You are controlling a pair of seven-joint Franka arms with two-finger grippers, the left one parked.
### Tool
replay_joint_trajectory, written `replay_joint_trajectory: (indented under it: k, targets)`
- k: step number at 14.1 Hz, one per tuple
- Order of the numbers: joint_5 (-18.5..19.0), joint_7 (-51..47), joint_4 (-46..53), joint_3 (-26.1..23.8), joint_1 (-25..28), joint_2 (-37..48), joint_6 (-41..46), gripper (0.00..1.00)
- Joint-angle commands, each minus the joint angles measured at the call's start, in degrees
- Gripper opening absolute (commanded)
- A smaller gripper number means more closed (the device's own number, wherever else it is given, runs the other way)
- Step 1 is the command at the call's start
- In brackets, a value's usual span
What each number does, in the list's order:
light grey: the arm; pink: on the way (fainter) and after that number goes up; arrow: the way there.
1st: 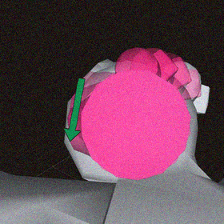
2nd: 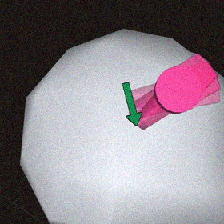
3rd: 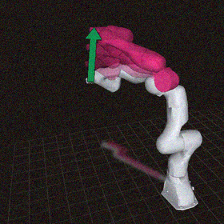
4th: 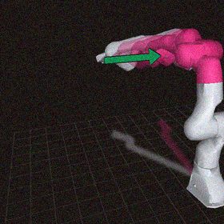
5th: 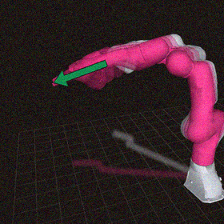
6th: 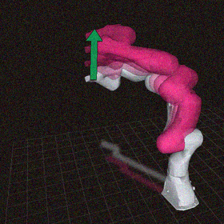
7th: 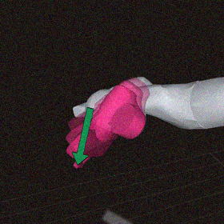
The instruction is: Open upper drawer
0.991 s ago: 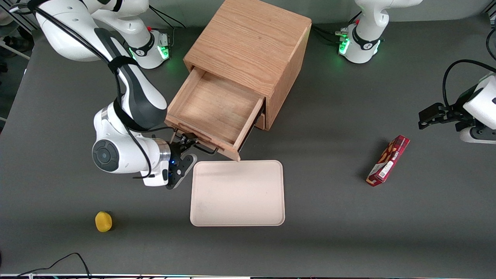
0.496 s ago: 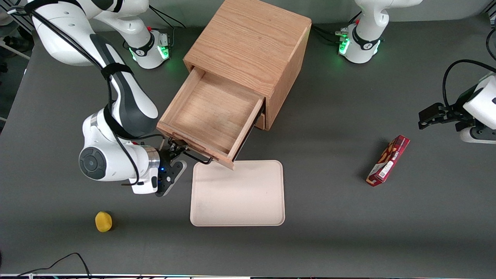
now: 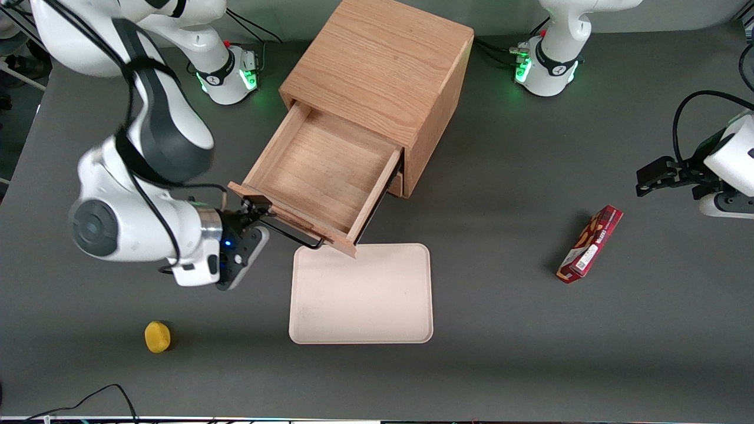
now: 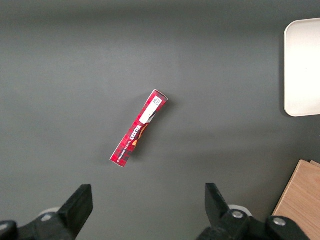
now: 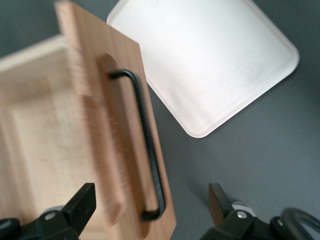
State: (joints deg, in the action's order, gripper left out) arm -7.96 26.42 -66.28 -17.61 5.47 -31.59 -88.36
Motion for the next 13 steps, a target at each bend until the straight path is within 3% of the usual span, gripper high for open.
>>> replay_joint_trajectory:
  k: [1, 6, 7, 9, 11, 13]
  targets:
    - [0.84, -11.61, -1.13, -1.72, 0.51, 8.19, 2.48, 1.0]
    - [1.54, -34.97, -1.84, 0.46, -0.37, 18.13, 7.41, 1.0]
    - [3.29, -41.65, -1.92, 1.69, -0.2, 19.54, 7.58, 1.0]
    - [11.09, -51.17, -3.5, 1.79, -0.28, 22.61, 10.3, 1.0]
    - [12.45, -51.03, -7.96, 4.75, -0.63, 26.99, 12.77, 1.0]
    - [10.79, -47.72, -15.59, 10.9, -0.63, 31.74, 11.47, 1.0]
